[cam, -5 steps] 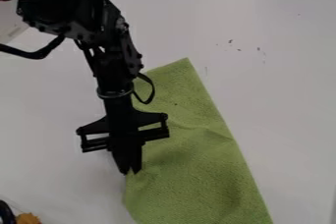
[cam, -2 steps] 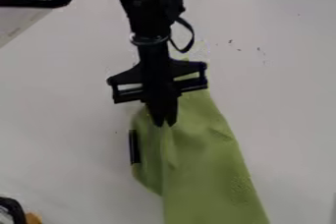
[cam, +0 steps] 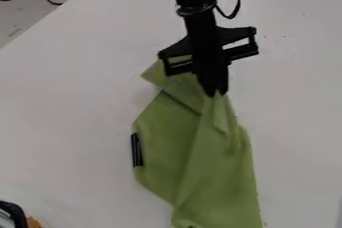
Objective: Unfold the cloth from left to the right
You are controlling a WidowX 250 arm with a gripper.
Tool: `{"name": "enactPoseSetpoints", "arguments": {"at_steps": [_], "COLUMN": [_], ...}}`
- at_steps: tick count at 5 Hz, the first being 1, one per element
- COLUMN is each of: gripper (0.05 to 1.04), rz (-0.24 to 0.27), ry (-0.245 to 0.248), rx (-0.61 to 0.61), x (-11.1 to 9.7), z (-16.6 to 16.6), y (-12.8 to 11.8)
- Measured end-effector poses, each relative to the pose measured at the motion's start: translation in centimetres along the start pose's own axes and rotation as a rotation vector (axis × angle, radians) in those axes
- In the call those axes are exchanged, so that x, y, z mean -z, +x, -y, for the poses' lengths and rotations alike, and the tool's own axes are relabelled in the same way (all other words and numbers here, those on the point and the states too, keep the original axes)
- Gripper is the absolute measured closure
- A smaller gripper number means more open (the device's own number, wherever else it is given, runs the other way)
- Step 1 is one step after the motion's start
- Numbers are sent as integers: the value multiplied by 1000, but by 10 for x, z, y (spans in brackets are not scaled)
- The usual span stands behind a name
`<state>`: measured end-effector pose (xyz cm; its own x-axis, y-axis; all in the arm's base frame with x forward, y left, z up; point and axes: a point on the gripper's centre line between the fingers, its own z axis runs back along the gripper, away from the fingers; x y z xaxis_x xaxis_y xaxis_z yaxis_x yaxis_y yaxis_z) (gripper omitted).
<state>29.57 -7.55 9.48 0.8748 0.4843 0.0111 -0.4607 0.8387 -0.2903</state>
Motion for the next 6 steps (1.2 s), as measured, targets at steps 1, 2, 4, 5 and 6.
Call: {"name": "enactPoseSetpoints", "arguments": {"at_steps": [1, 2, 4, 5, 6], "gripper": [1016, 1016, 1016, 1016, 992], "rz": [-12, -31, -65, -102, -154], "ry": [-34, -38, -34, -44, -46], "rx": [48, 118, 209, 226, 216], "x": [9, 20, 37, 52, 71], "z": [24, 50, 80, 88, 90], "y": [22, 32, 61, 84, 96]}}
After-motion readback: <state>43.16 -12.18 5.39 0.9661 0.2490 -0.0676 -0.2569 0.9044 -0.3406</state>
